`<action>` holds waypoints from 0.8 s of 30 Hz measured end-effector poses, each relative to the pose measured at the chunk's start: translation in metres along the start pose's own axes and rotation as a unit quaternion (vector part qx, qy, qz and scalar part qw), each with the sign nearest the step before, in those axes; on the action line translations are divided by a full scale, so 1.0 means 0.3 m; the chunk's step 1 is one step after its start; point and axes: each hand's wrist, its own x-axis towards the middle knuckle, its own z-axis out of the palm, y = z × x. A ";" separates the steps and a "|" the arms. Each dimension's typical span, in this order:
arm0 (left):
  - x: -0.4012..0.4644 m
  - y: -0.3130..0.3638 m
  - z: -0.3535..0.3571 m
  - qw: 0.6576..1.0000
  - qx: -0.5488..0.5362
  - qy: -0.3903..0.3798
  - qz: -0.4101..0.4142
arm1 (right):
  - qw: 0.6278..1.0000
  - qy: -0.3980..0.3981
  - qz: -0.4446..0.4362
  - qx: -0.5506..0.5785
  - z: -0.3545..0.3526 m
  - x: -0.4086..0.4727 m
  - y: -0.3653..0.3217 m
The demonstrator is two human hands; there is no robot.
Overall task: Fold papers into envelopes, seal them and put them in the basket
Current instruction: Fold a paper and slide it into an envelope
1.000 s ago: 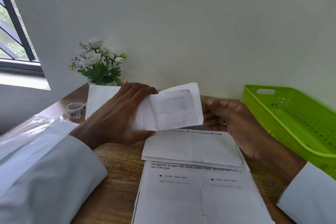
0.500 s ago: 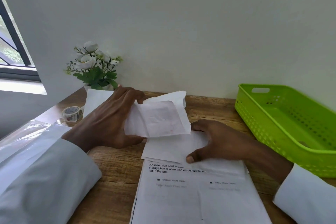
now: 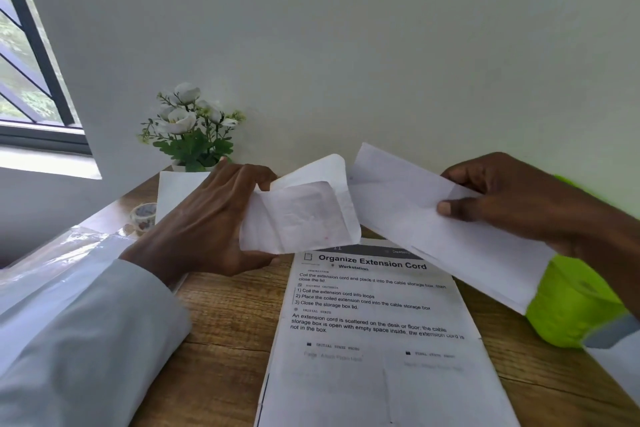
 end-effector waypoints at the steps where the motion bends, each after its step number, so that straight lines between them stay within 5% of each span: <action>1: 0.001 0.000 0.001 1.000 0.000 0.001 0.000 | 1.000 -0.001 0.000 -0.003 -0.014 -0.003 -0.001; 12: -0.002 0.001 0.004 1.000 -0.005 0.007 0.005 | 0.997 -0.054 0.012 0.052 -0.042 -0.003 0.018; 24: 0.028 0.082 0.007 0.995 0.016 -0.001 0.103 | 0.988 -0.156 0.009 -0.007 0.016 -0.008 0.015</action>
